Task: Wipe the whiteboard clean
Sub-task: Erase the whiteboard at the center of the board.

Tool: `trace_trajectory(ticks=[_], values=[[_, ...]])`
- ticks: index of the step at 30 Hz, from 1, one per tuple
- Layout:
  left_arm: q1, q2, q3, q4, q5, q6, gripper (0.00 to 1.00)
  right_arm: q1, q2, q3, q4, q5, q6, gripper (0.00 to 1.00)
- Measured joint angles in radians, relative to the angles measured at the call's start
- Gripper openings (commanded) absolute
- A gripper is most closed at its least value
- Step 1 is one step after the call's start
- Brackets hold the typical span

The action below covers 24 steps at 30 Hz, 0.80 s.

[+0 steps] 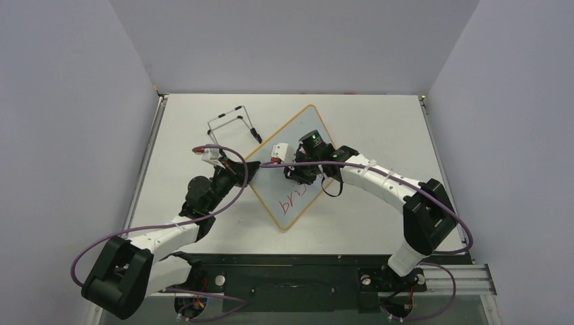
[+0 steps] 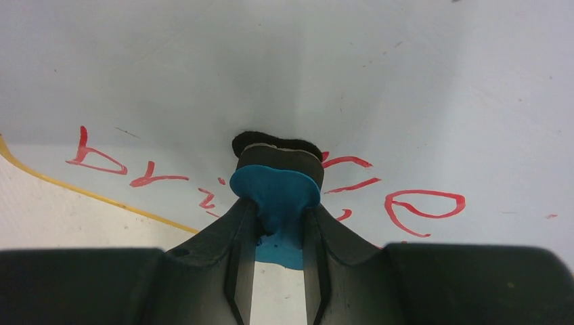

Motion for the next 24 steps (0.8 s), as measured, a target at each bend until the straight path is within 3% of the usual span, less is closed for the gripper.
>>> trace_trajectory(ticks=[5, 13, 24], values=[[0.0, -0.011, -0.004, -0.02, -0.012, -0.011, 0.0, 0.02, 0.063, 0.111, -0.16, -0.002, -0.118, 0.0], [0.0, -0.043, 0.014, -0.068, -0.005, 0.026, 0.0, 0.122, 0.129, 0.14, -0.347, 0.028, -0.234, 0.0], [0.0, -0.04, 0.059, -0.099, 0.018, 0.079, 0.0, 0.061, 0.066, 0.104, -0.211, 0.153, -0.103, 0.0]])
